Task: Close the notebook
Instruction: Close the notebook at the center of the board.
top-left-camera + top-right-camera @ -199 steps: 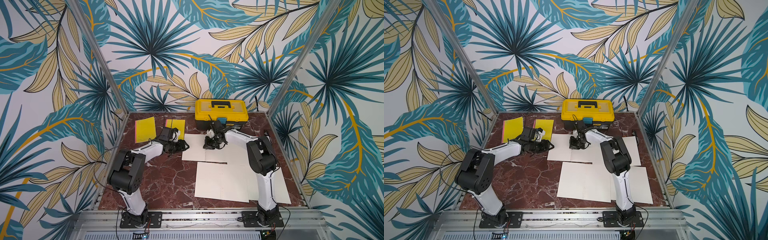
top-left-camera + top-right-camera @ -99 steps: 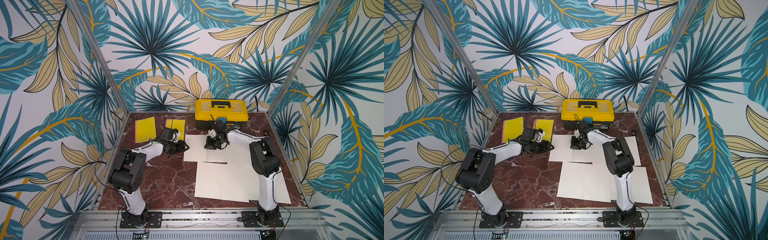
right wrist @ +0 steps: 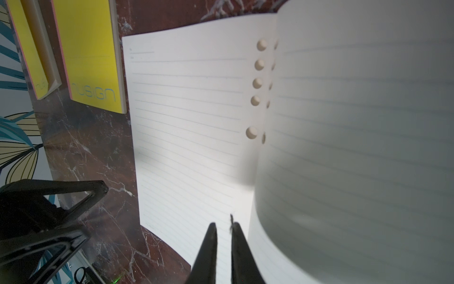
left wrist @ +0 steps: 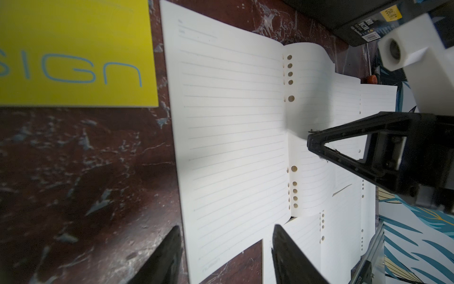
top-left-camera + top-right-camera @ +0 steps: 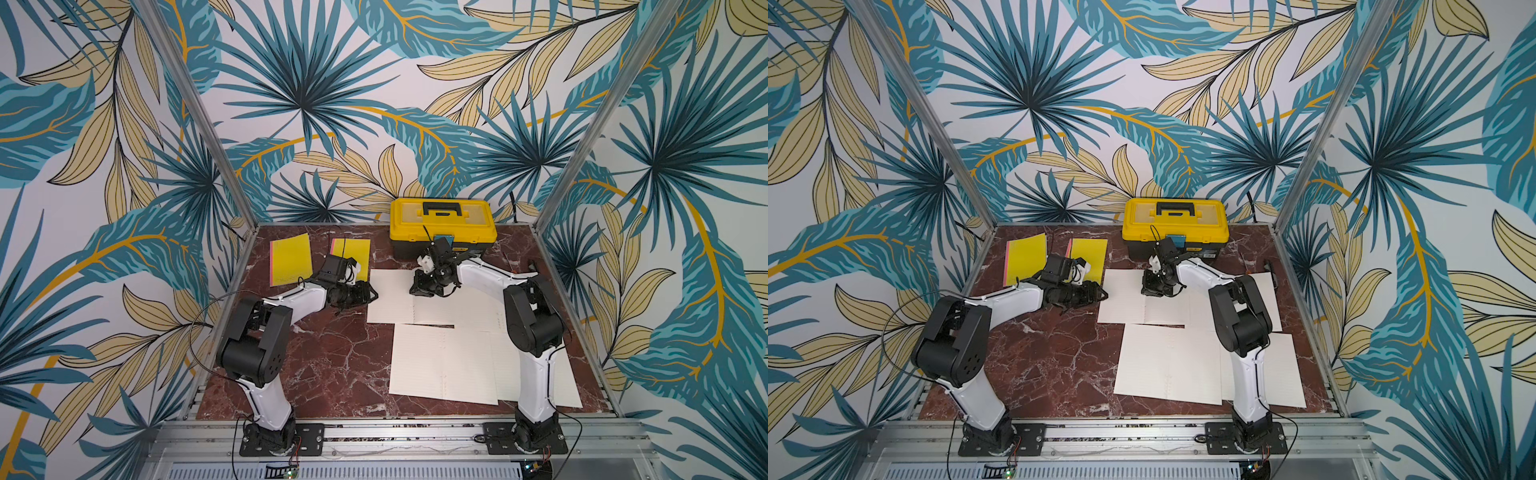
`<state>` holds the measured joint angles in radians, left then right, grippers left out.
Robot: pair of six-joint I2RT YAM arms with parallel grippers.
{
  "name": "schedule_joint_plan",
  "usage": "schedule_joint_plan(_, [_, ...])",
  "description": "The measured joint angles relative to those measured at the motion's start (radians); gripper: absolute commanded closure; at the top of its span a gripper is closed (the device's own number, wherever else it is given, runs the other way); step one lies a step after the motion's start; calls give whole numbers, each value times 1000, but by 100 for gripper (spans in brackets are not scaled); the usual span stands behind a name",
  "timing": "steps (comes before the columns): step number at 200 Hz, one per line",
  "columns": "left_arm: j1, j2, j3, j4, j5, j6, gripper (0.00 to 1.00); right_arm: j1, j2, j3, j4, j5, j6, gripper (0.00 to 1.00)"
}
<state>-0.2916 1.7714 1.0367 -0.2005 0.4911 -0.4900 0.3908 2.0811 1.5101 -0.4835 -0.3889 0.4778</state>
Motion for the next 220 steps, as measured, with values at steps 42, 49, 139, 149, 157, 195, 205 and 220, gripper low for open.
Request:
schedule_joint_plan(42, [2, 17, 15, -2, 2, 3, 40, -13, 0, -31, 1, 5, 0, 86])
schedule_joint_plan(49, [2, 18, 15, -1, 2, 4, 40, -13, 0, -34, 1, 6, 0, 86])
schedule_joint_plan(139, [4, 92, 69, -10, 2, 12, 40, -19, -3, -96, 55, 17, 8, 87])
schedule_joint_plan(149, [4, 103, 75, -11, 2, 12, 40, -19, -6, -105, 65, 16, 8, 87])
schedule_joint_plan(157, [4, 109, 79, -13, 0, 13, 40, -19, -9, -110, 72, 15, 9, 87])
schedule_joint_plan(195, [4, 129, 98, -27, -14, 27, 40, -19, -15, -125, 91, 14, 12, 87])
schedule_joint_plan(205, [4, 139, 112, -29, -16, 31, 40, -19, -16, -126, 92, 14, 12, 87])
schedule_joint_plan(220, [4, 158, 132, -29, -16, 38, 40, -19, -16, -126, 93, 14, 12, 87])
